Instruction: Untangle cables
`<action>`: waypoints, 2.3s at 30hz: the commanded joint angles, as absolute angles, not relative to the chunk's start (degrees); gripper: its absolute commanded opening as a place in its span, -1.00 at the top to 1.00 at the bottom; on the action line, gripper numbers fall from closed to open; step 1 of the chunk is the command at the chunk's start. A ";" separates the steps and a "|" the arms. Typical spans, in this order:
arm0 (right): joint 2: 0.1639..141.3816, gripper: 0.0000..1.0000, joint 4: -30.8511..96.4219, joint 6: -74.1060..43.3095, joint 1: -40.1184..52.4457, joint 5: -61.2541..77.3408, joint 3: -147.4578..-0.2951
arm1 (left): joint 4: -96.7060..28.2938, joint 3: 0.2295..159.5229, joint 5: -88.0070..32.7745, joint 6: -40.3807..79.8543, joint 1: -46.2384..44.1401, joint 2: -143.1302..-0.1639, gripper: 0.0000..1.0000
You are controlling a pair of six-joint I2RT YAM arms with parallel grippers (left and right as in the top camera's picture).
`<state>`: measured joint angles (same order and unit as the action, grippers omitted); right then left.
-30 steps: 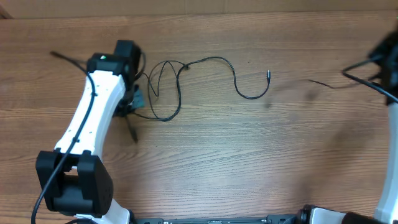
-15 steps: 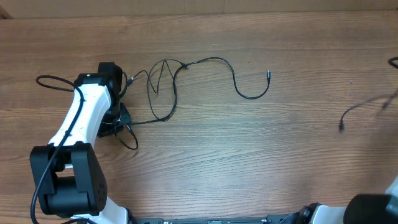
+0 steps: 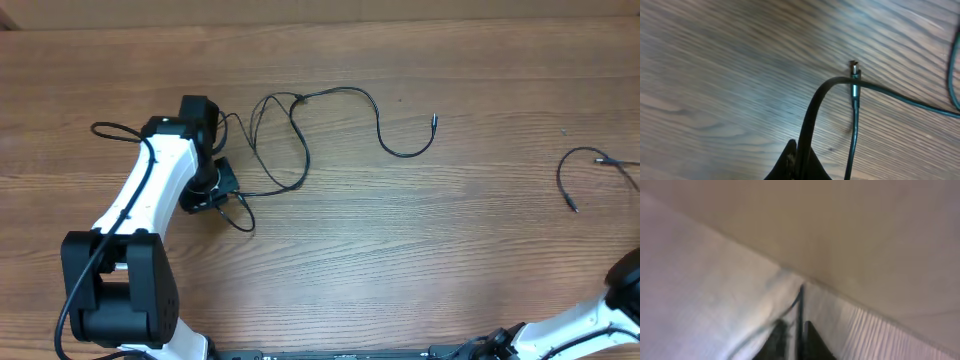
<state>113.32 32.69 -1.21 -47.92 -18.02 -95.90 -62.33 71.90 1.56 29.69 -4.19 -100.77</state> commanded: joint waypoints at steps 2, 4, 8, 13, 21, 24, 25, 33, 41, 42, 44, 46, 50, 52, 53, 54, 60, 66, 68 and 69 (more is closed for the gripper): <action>115.55 -0.23 33.74 -1.23 -48.64 -15.94 -96.33 | -60.36 71.75 -2.57 30.20 -6.59 -100.95 0.92; 115.74 -0.96 34.68 -2.15 -48.62 -15.94 -96.33 | -58.46 71.75 -4.21 28.67 -7.92 -100.95 0.91; 113.86 -0.99 36.60 -6.24 -48.42 -15.81 -96.84 | -54.39 71.85 -9.19 23.33 -10.55 -100.90 0.92; 106.45 -1.00 38.06 -7.94 -46.76 -6.33 -97.27 | -53.15 73.63 -15.31 14.61 -12.36 -100.36 0.92; 97.06 -0.99 43.53 -10.52 -38.41 3.60 -97.25 | -55.24 76.12 -17.39 7.75 -12.45 -96.29 0.92; 96.90 -1.00 48.80 -20.82 -35.77 -4.78 -97.19 | -55.96 76.12 -16.32 7.27 -12.45 -95.24 0.91; 97.19 -0.99 50.94 -22.68 -35.09 -6.50 -97.10 | -56.62 76.12 -15.18 7.27 -12.45 -95.15 0.92; 98.06 -0.99 62.02 -20.84 -33.04 15.81 -95.48 | -55.94 76.12 -15.79 7.29 -12.45 -95.18 0.91; 98.13 -1.00 52.51 -11.46 -18.33 30.24 -82.26 | -55.11 76.69 -21.08 7.25 -12.40 -94.37 0.91; 98.13 -0.99 50.11 -11.46 -16.08 30.76 -80.16 | -55.46 76.69 -20.99 7.22 -12.40 -94.13 0.91; 98.13 -1.00 44.66 -11.42 -11.05 32.71 -75.59 | -55.94 76.69 -20.82 7.25 -12.40 -93.49 0.91; 98.17 -0.91 39.33 -11.40 -6.11 33.56 -71.72 | -56.10 76.69 -20.84 7.25 -12.38 -92.75 0.91; 98.17 -0.60 29.28 -9.78 4.27 32.86 -65.73 | -56.05 76.69 -20.86 7.27 -12.38 -90.89 0.91; 98.17 -0.62 27.27 -11.14 8.34 32.91 -64.47 | -56.07 76.69 -20.84 7.27 -12.38 -89.97 0.91; 98.17 -0.69 26.72 -12.32 10.09 32.88 -64.14 | -56.07 76.69 -20.84 7.27 -12.38 -89.54 0.93; 98.17 -0.71 26.35 -13.32 12.25 32.86 -64.01 | -56.07 76.69 -20.86 7.27 -12.38 -88.99 0.92; 98.17 -0.72 25.10 -13.52 19.88 31.09 -64.01 | -55.40 76.69 -20.84 7.18 -12.38 -86.17 0.92; 98.17 -0.77 26.30 -26.83 22.72 21.19 -64.01 | -54.04 76.69 -20.82 4.73 -11.86 -82.24 0.91; 98.17 -0.69 25.98 -26.76 22.79 20.97 -64.01 | -53.69 76.69 -20.84 3.16 -11.86 -81.34 0.91; 98.17 -0.68 25.80 -26.81 22.76 20.75 -64.01 | -53.54 76.69 -20.84 2.28 -11.86 -80.75 0.91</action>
<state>98.32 26.37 -22.96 22.76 24.25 -64.20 -54.04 75.18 -19.59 6.09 -12.27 -83.33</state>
